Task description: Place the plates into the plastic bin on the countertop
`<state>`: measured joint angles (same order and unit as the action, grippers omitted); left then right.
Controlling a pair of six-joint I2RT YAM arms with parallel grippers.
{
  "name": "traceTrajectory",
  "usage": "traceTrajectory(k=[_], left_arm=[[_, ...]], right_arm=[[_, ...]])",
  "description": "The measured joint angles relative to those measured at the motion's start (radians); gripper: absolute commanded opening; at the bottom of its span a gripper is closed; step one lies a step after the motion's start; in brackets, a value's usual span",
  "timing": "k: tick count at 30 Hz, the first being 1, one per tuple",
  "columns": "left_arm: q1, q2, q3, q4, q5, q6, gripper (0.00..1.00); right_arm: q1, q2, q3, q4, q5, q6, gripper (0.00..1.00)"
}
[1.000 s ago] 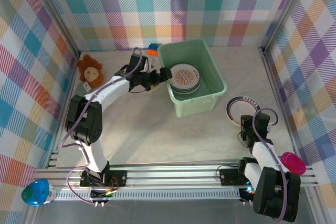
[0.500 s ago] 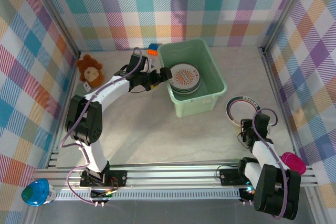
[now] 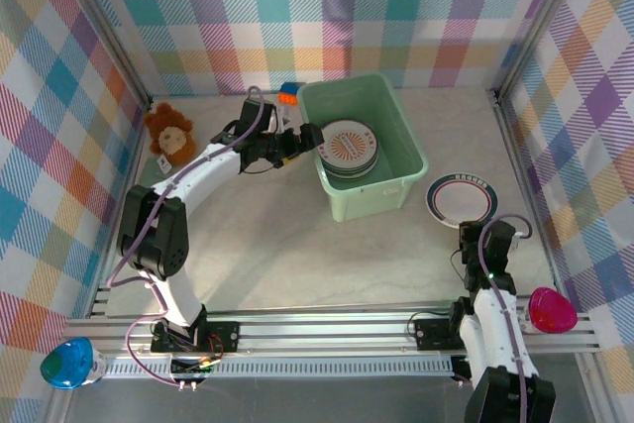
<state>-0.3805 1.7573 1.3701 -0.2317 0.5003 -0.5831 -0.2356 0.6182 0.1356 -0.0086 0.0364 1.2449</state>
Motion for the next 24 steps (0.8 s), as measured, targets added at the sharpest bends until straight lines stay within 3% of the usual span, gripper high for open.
traceTrajectory(k=[12,18,24], left_arm=[[0.0,-0.038,-0.032,0.006,-0.004,0.005,1.0],[0.0,-0.038,-0.03,0.004,-0.004,0.027,1.0],[0.0,-0.038,0.004,-0.003,-0.004,0.035,1.0]], right_arm=[[0.0,-0.156,0.008,-0.127,-0.018,-0.011,0.0],[0.0,-0.162,0.22,-0.241,0.011,-0.088,0.0],[0.0,0.017,0.454,-0.192,-0.026,-0.17,0.0]])
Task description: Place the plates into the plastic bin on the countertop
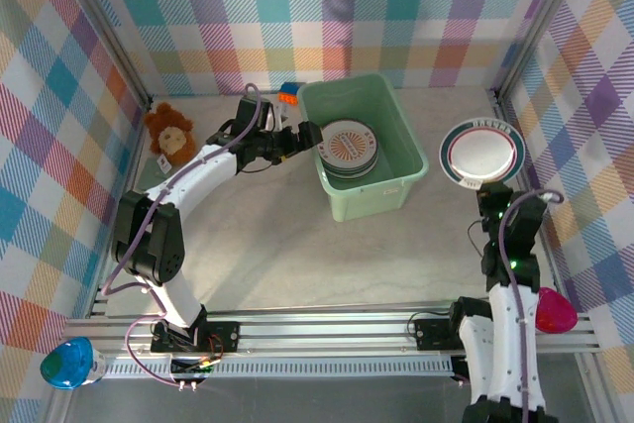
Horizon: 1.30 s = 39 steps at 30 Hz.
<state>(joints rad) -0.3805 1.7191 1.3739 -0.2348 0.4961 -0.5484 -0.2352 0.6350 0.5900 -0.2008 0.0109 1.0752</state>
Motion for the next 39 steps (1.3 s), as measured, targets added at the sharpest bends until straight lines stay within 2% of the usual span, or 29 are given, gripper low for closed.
traceTrajectory(k=[6,12,19,26,31,39], left_arm=[[0.0,0.0,0.046,-0.011,-0.01,0.008,1.0],[0.0,0.0,0.118,-0.085,-0.03,0.02,1.0],[0.0,0.0,0.149,-0.136,-0.097,0.028,1.0],[0.005,0.0,0.149,-0.168,-0.155,0.041,1.0],[0.032,0.0,0.149,-0.187,-0.176,0.045,1.0],[0.085,0.0,0.149,-0.196,-0.177,0.064,1.0]], right_arm=[[0.041,0.217,0.239,0.031,-0.055,-0.084,0.0],[0.288,0.459,0.485,0.104,-0.058,-0.138,0.0],[0.459,0.644,0.527,0.139,-0.056,-0.13,0.0],[0.533,0.779,0.527,0.132,-0.026,-0.095,0.0],[0.591,0.847,0.542,0.106,0.041,-0.051,0.0],[0.673,1.024,0.679,0.038,0.125,0.014,0.0]])
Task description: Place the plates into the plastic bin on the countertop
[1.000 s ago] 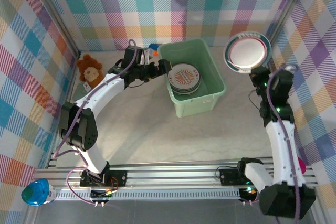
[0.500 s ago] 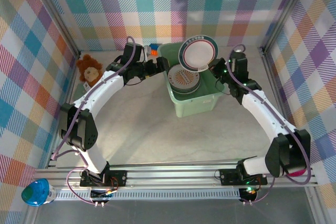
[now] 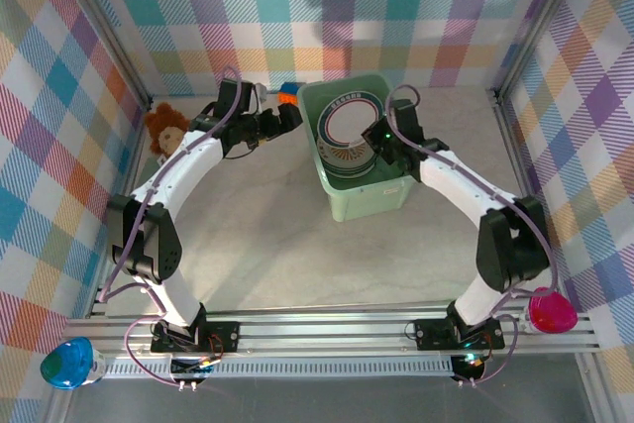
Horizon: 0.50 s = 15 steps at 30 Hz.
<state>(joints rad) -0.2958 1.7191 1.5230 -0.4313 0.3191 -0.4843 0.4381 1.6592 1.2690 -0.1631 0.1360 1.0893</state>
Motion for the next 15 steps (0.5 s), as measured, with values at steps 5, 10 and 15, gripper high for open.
traceTrajectory(k=[5,10,15], left_arm=[[0.005,0.0,0.0,-0.016,0.001,0.019,1.0],[0.015,-0.013,-0.011,-0.013,0.004,0.032,1.0],[0.023,-0.019,-0.025,-0.012,0.011,0.033,1.0]], right_arm=[[0.04,0.064,0.035,-0.05,0.063,0.06,0.0],[0.057,0.101,0.036,-0.093,0.1,0.128,0.0],[0.061,0.132,0.04,-0.1,0.133,0.185,0.15]])
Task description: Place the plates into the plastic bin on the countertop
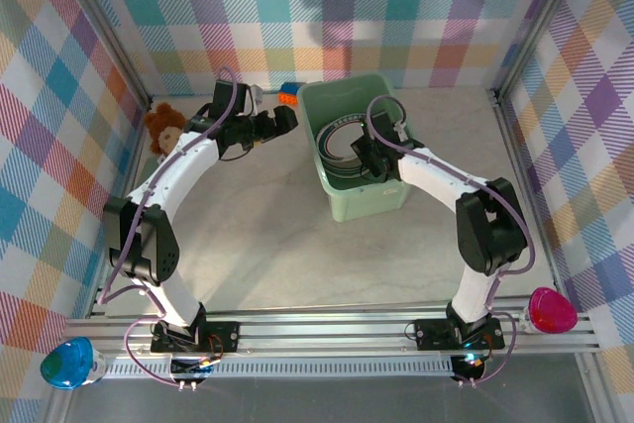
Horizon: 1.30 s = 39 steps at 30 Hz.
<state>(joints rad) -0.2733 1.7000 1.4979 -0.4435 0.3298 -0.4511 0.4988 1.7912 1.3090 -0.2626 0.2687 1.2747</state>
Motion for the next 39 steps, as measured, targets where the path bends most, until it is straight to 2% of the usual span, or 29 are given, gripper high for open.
traceTrajectory(k=[10,11,15,21,28,31,35,39], left_arm=[[0.0,-0.029,-0.039,0.0,0.009,0.0,1.0],[0.0,-0.036,-0.045,0.002,0.009,0.0,1.0],[0.0,-0.074,-0.071,0.008,0.01,0.0,1.0],[0.0,-0.114,-0.106,0.008,0.013,-0.001,1.0],[0.0,-0.166,-0.146,0.027,0.017,-0.001,1.0],[0.0,-0.188,-0.163,0.029,0.016,-0.001,1.0],[0.0,-0.219,-0.171,0.026,-0.018,0.027,1.0],[0.0,-0.301,-0.216,0.031,-0.126,0.106,1.0]], right_arm=[[0.006,0.045,0.055,-0.016,-0.002,-0.023,0.87],[0.006,0.045,0.067,-0.019,-0.008,-0.034,0.99],[0.006,0.05,0.143,-0.062,-0.035,-0.084,0.99],[0.006,0.1,0.321,-0.222,-0.082,-0.158,0.99],[0.006,0.1,0.335,-0.366,-0.095,-0.212,0.99],[0.008,0.094,0.328,-0.359,-0.098,-0.246,0.99],[0.022,0.018,0.297,-0.305,-0.087,-0.354,0.99],[0.037,-0.151,0.285,-0.237,-0.019,-0.55,0.99]])
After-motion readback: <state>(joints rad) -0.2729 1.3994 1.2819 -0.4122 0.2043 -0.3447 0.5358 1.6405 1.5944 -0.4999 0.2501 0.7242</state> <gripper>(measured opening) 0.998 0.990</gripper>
